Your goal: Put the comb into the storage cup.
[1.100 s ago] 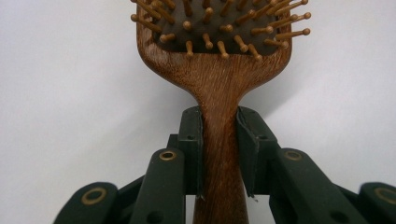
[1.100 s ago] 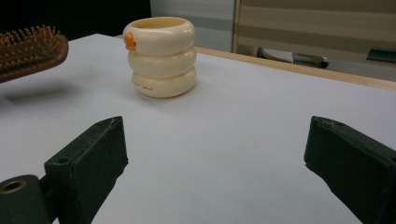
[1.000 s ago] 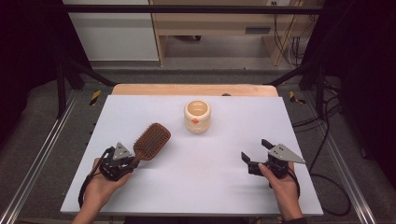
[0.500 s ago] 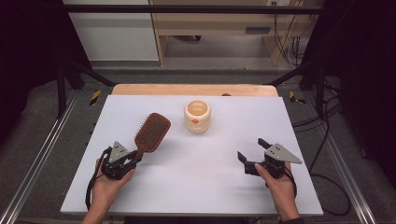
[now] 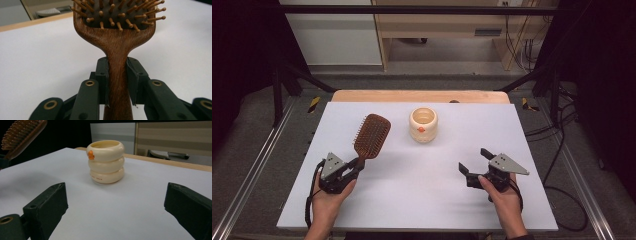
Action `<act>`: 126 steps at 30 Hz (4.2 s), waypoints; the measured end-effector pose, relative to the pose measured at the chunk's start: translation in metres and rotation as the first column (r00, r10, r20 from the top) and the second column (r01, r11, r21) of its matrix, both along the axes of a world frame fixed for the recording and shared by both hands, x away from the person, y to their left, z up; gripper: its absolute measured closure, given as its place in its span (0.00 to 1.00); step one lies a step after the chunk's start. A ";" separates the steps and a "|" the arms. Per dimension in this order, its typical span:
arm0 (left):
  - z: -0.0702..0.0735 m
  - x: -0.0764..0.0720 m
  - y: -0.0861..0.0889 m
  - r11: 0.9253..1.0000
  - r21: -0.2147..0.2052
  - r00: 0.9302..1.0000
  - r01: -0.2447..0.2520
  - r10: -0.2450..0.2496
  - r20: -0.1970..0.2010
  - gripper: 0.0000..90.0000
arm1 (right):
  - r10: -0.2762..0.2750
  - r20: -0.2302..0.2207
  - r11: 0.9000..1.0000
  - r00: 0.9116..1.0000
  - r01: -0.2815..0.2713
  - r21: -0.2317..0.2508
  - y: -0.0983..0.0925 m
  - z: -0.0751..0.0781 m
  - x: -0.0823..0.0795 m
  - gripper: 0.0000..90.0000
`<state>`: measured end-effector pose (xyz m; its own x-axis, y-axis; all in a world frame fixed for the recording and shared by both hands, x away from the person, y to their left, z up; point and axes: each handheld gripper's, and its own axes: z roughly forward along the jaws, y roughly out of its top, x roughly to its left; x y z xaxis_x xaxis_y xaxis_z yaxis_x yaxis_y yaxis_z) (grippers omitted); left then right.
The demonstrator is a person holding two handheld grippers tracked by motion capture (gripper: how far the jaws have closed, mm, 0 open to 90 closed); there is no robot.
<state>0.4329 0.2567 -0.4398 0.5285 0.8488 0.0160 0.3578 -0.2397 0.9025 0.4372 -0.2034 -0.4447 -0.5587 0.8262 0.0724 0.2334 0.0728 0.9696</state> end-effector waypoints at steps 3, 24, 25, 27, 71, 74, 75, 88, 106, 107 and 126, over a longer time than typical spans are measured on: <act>0.004 -0.004 -0.001 1.000 -0.018 0.998 0.017 -0.016 0.064 0.80 | 0.013 -0.006 0.999 1.000 -0.013 0.034 0.010 0.005 -0.001 0.05; 0.014 0.004 -0.023 0.995 -0.038 0.991 0.088 -0.083 0.109 0.80 | 0.108 -0.022 0.984 0.994 -0.104 0.145 0.074 0.047 0.015 0.08; 0.015 0.005 -0.025 0.995 -0.039 0.990 0.090 -0.085 0.110 0.80 | 0.111 -0.016 0.983 0.994 -0.107 0.151 0.077 0.050 0.017 0.07; 0.015 0.007 -0.029 0.994 -0.052 0.990 0.094 -0.088 0.109 0.80 | 0.119 -0.014 0.980 0.993 -0.115 0.163 0.084 0.056 0.021 0.07; -0.002 -0.006 -0.073 0.980 -0.025 0.973 0.198 -0.194 0.122 0.80 | 0.190 -0.049 0.947 0.980 -0.170 0.274 0.110 0.049 0.018 0.06; -0.002 -0.007 -0.074 0.979 -0.019 0.973 0.201 -0.197 0.124 0.80 | 0.191 -0.051 0.946 0.980 -0.170 0.276 0.111 0.049 0.017 0.06; -0.002 -0.007 -0.075 0.979 -0.018 0.972 0.204 -0.200 0.124 0.80 | 0.192 -0.050 0.945 0.980 -0.171 0.278 0.111 0.049 0.017 0.06; -0.002 -0.011 -0.082 0.975 0.007 0.966 0.222 -0.221 0.137 0.80 | 0.200 -0.052 0.940 0.978 -0.177 0.291 0.113 0.050 0.016 0.06; -0.004 -0.016 -0.091 0.967 0.035 0.956 0.251 -0.254 0.148 0.80 | 0.206 -0.059 0.929 0.977 -0.176 0.325 0.112 0.050 0.017 0.08; -0.004 -0.017 -0.092 0.966 0.037 0.955 0.254 -0.257 0.149 0.80 | 0.207 -0.063 0.928 0.976 -0.175 0.329 0.111 0.050 0.017 0.09; -0.004 -0.025 -0.104 0.953 0.044 0.938 0.301 -0.304 0.165 0.80 | 0.233 -0.074 0.892 0.970 -0.183 0.413 0.104 0.048 0.020 0.25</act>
<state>0.4083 0.1527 -0.4436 0.7483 0.6484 0.1401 0.1097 -0.3293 0.9378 0.4575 -0.0998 -0.3966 -0.6808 0.5792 0.4483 0.3703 -0.2560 0.8930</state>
